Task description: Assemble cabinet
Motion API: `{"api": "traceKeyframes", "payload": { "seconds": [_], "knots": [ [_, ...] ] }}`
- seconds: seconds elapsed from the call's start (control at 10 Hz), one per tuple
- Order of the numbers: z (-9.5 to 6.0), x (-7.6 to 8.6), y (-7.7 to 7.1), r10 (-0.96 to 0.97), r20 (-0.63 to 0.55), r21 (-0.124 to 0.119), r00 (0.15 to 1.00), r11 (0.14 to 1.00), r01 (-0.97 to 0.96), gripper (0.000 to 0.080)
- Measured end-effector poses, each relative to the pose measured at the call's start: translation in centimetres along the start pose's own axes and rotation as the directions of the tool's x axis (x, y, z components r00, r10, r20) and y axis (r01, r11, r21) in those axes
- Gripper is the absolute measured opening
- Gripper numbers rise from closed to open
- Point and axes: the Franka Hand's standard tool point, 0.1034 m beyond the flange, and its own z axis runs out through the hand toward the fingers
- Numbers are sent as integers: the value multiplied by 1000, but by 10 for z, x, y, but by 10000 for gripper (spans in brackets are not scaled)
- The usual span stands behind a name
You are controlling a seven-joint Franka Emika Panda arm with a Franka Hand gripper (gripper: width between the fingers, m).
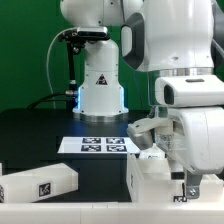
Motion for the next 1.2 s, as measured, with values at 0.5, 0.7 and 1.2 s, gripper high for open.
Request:
{"api": "traceKeyframes", "payload": {
  "seconds": [0.5, 0.7, 1.2],
  "knots": [
    [-35, 22, -38, 219, -19, -49, 976, 974, -220, 798],
    [-35, 21, -38, 222, -18, -49, 975, 974, -222, 797],
    [-55, 58, -111, 364, 20, -12, 931, 931, -364, 797]
  ]
}}
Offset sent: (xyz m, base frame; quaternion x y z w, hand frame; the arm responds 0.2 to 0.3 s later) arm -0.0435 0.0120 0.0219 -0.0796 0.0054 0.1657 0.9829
